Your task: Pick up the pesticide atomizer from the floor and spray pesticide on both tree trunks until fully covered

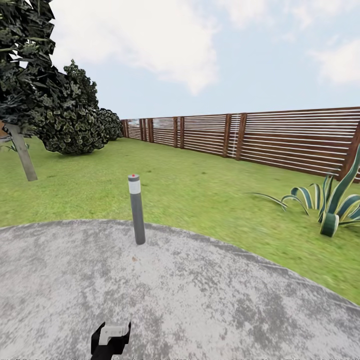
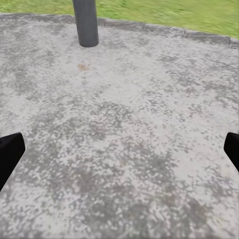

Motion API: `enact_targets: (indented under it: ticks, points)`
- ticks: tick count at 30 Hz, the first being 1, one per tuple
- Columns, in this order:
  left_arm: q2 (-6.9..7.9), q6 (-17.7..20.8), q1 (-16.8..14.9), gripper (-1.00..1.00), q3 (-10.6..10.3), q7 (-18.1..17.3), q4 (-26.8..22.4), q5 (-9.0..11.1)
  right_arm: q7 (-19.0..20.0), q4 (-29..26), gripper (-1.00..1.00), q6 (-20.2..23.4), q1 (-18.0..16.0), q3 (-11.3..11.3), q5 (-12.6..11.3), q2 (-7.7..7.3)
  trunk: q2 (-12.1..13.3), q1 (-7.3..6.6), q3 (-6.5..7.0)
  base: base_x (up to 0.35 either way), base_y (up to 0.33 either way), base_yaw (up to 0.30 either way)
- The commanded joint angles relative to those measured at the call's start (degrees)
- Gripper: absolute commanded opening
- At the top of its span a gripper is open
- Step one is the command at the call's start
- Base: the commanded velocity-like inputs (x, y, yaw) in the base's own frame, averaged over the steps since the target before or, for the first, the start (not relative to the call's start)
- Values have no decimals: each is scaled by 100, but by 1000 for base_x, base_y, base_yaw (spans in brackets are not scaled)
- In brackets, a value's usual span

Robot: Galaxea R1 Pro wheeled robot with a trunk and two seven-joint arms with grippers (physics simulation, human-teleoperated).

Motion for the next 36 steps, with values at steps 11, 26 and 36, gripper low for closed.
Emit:
enact_targets:
  ticks: [11,26,36]
  points:
    - [0,0,0,100,0,0,0,0,0,0,100,3,0,0,0,2,-443,242,-198,0,0,0]
    - [0,0,0,100,1,6,0,0,0,0,100,2,0,0,-1,1,-683,374,-306,0,0,155]
    - [-2,0,0,100,-8,9,-21,-8,0,0,100,2,0,0,0,6,-683,374,-306,0,0,282]
